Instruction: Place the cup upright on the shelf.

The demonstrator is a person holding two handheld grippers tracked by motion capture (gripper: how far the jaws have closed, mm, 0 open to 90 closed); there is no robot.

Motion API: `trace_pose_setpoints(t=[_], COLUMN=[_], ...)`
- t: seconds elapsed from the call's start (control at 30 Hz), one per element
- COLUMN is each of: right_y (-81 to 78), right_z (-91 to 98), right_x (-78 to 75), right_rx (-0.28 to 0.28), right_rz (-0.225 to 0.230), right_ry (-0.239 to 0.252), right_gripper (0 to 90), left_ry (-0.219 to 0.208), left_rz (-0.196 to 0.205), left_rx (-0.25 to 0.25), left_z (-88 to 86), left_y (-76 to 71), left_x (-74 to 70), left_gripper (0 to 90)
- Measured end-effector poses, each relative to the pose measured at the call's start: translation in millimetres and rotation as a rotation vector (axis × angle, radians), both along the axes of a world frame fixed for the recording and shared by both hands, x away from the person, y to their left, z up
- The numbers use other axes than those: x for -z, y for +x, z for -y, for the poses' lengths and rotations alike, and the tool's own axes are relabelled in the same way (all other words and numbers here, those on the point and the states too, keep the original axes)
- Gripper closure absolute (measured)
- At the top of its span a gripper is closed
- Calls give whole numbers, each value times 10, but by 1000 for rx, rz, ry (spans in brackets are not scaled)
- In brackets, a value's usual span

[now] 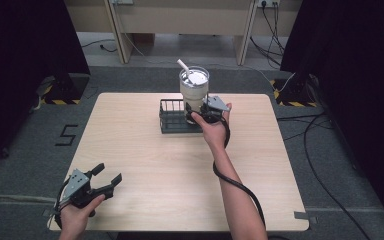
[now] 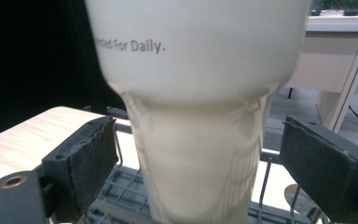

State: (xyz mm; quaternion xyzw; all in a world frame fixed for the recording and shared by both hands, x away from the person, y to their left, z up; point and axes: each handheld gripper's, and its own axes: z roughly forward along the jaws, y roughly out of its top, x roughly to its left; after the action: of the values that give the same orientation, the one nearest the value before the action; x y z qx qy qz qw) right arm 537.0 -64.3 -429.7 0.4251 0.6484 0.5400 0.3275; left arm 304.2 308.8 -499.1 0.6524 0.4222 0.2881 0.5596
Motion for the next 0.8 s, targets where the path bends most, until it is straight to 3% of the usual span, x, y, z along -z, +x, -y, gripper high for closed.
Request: trace_pose_setpoints(t=[0.4,0.8], right_y=[-250,-522], right_z=[189,528], right_x=[-73,3], right_rx=[-29,-14], right_rz=[9,-17], right_ry=[1,20], right_gripper=[123,124], left_ry=[1,4], left_rz=[-1,-1], left_rx=[-2,-7], left_z=[3,10], left_y=[-3,-13], left_x=[1,0], left_gripper=[192,192])
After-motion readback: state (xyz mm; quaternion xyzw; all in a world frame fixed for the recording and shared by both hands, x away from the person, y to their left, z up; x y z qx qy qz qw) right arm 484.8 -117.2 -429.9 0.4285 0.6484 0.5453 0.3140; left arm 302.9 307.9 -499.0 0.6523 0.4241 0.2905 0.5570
